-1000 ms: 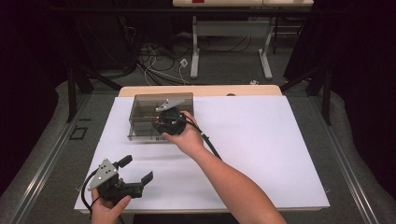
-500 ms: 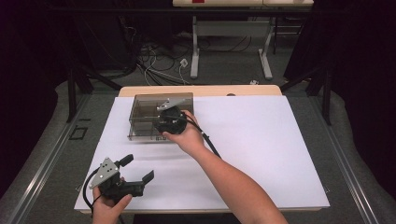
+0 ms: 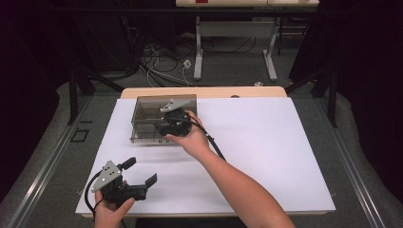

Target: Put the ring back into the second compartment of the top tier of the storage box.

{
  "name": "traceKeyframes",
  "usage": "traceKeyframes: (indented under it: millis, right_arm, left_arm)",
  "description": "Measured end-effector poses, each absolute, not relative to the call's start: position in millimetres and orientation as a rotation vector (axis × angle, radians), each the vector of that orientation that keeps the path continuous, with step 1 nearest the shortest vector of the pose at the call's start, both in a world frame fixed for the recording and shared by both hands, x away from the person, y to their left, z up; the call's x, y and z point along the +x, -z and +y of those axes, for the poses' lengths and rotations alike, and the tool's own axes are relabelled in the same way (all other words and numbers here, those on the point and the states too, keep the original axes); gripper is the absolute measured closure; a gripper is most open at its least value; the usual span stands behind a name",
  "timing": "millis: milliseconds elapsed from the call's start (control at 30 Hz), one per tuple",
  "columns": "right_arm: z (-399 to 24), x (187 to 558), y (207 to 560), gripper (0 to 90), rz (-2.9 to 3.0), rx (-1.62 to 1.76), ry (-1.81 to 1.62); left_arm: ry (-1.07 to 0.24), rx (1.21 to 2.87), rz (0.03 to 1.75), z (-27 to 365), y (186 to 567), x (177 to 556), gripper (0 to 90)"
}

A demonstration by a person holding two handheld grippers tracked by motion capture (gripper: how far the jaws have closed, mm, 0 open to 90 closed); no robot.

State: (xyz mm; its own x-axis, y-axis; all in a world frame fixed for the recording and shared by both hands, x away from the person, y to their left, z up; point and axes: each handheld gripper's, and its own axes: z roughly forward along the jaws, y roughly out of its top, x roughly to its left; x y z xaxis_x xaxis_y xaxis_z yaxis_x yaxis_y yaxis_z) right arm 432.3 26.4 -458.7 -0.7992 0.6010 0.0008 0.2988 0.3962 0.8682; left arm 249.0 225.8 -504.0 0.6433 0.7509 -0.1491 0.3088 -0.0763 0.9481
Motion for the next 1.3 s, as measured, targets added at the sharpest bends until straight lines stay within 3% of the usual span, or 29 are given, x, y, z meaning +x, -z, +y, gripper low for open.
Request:
traceKeyframes:
  millis: [667, 1167, 1300]
  right_arm:
    - [16, 418, 440, 37.2, 2.318, 0.760, -1.322]
    - [2, 408, 431, 15.5, 2.299, 0.837, -1.317]
    - [-3, 404, 428, 14.9, 2.288, 0.849, -1.328]
  left_arm:
    - [-0.457, 1.674, 0.869, 224, 505, 250, 0.4]
    - [-0.461, 1.673, 0.871, 226, 505, 249, 0.4]
    - [-0.461, 1.669, 0.875, 226, 505, 249, 0.4]
